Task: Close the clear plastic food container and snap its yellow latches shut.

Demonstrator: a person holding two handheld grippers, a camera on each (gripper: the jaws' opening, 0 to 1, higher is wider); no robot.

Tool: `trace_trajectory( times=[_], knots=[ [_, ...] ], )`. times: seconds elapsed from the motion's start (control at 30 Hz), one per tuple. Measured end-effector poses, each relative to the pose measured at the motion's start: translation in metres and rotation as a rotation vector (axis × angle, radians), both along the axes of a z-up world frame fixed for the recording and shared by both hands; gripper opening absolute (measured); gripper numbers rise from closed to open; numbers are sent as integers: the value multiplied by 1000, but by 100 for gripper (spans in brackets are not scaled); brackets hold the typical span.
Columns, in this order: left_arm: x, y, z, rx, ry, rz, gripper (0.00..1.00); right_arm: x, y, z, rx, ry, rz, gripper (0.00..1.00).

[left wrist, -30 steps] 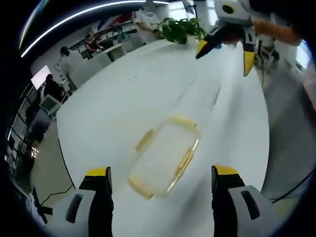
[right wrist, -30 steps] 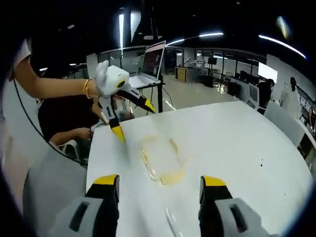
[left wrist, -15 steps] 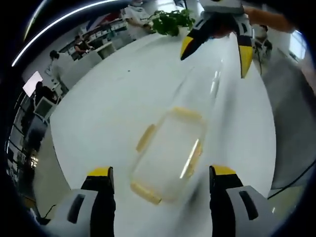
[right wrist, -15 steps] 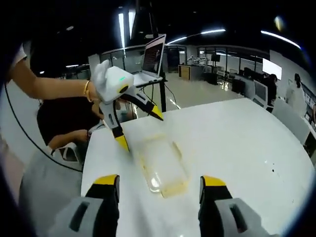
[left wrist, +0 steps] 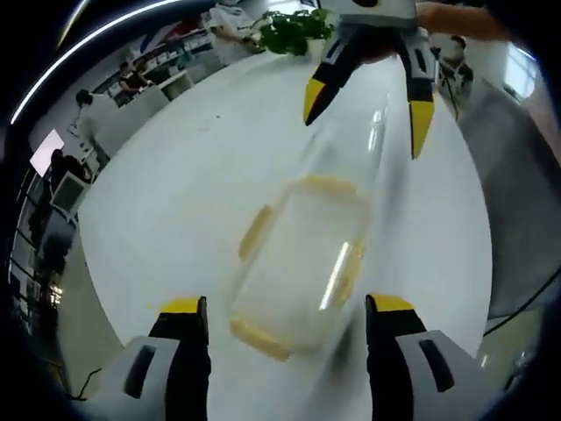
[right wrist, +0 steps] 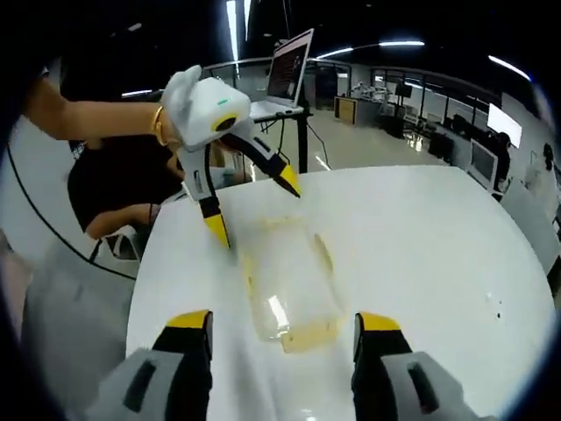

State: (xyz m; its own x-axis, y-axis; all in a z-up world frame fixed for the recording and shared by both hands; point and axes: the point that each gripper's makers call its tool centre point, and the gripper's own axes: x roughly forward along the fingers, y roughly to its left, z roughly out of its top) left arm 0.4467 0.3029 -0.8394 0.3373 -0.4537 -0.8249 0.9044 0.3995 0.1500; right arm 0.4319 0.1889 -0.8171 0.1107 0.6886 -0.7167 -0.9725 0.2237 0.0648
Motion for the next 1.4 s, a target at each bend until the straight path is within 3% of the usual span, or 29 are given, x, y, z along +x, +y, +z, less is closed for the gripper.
trace_trajectory(
  times=[0.13,0.23,0.43,0.57,0.63,0.87,0.93,1.0,1.2,1.4],
  knots=[
    [-1,4,-9,19,25,-14,72,3,1,-13,-31,14,14,64],
    [0,5,-17,28,43,-21,72,8,0,-26,-63,59,-7,64],
    [2,6,-31,31,99,-31,71,3,0,-43,-141,81,46,66],
    [5,10,-39,50,109,-28,71,5,0,-53,-185,58,54,65],
    [11,13,-40,60,86,-13,67,5,0,-55,-194,51,57,64],
    [9,10,-41,40,116,-3,66,3,-1,-66,-248,47,87,60],
    [6,11,-43,22,159,27,65,3,-4,-70,-277,40,109,58],
    [7,10,-43,23,151,18,65,7,-10,-75,-326,13,139,54],
    [6,10,-44,28,164,15,65,17,-11,-73,-322,-11,122,40],
    [6,10,-44,25,171,19,65,19,-10,-74,-328,-8,139,37]
  ],
)
